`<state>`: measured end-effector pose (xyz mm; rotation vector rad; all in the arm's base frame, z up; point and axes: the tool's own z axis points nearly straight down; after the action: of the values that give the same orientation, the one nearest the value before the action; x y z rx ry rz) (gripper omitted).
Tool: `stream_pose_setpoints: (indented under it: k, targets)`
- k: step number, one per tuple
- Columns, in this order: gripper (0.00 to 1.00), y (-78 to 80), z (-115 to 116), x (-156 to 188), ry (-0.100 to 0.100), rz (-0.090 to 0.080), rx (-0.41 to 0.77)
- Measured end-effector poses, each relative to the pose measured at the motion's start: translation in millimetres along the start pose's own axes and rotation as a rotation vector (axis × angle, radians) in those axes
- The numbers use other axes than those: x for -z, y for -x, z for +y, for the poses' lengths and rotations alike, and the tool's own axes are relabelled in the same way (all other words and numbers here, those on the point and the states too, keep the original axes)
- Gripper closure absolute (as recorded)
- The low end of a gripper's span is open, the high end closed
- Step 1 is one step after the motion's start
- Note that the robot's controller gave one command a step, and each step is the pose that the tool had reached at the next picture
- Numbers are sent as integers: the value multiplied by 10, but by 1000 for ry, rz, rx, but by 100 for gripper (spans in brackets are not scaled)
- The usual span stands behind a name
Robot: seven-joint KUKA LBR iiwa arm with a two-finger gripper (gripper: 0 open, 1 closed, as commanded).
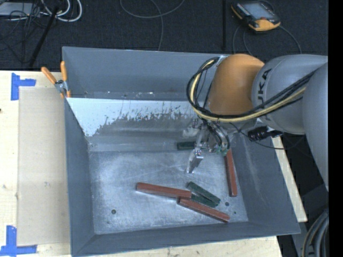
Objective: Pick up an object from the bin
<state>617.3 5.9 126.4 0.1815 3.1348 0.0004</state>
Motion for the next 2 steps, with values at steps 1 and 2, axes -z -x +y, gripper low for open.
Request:
stream_pose_setpoints:
  k: [1,2]
  targets:
    - [100,-868,570,-249,0,3,15]
    - [0,-868,570,-249,-1,3,16]
